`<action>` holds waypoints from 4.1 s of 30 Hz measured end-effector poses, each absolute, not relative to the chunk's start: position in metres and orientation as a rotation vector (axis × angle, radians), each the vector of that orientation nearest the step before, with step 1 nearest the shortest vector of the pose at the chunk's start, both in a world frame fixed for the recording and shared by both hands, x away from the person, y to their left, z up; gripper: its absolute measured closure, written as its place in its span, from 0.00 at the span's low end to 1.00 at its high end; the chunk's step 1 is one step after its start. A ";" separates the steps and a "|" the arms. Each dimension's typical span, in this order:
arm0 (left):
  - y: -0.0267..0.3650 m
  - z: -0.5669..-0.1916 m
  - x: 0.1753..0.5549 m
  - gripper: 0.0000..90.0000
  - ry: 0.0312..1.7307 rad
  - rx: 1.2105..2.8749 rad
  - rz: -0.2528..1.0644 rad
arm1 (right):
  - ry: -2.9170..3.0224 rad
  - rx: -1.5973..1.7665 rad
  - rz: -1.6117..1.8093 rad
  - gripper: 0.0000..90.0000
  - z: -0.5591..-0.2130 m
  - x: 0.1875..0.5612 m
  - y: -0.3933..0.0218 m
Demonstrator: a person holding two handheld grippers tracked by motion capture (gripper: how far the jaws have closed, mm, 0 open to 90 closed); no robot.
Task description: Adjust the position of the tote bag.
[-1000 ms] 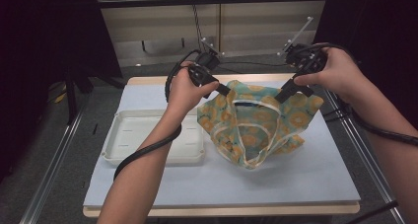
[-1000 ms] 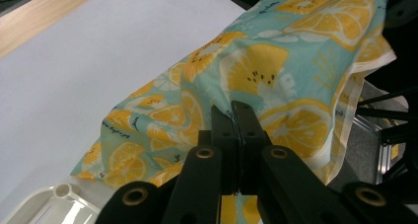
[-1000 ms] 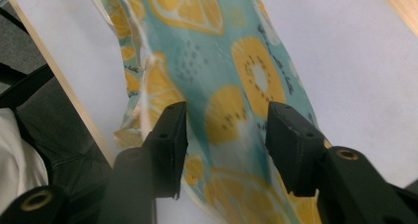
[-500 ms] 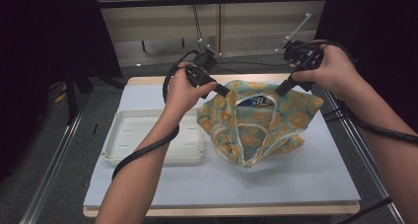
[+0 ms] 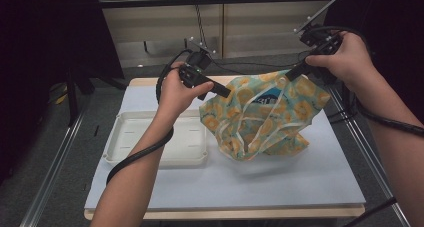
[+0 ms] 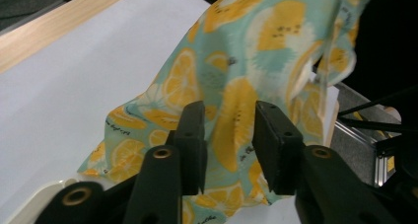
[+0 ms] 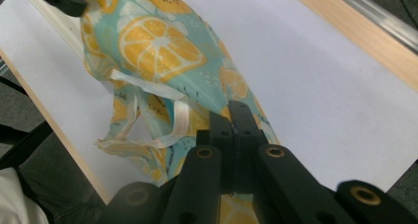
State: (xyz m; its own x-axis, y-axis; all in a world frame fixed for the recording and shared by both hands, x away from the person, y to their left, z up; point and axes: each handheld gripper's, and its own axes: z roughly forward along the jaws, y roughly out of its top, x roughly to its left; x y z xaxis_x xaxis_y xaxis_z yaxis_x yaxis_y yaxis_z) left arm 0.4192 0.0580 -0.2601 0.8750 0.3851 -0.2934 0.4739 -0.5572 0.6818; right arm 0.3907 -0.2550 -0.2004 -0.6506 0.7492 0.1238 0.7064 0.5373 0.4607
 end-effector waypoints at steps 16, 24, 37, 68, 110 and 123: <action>0.045 -0.273 0.397 0.50 0.463 2.234 -0.074 | 2.718 1.286 0.717 1.00 -0.233 0.395 -0.249; 0.035 -0.286 0.401 0.65 0.462 2.232 -0.077 | 2.729 1.293 0.704 1.00 -0.240 0.393 -0.246; 0.042 -0.274 0.406 1.00 0.506 2.237 -0.086 | 2.739 1.287 0.688 1.00 -0.244 0.392 -0.243; 0.022 -0.255 0.431 1.00 0.549 2.256 -0.106 | 2.721 1.280 0.675 0.83 -0.245 0.390 -0.253; 0.025 -0.267 0.428 1.00 0.581 2.273 -0.111 | 2.791 1.102 0.603 0.80 -0.227 0.360 -0.244; 0.033 -0.256 0.429 1.00 0.559 2.254 -0.125 | 2.732 1.146 0.722 0.98 -0.200 0.359 -0.255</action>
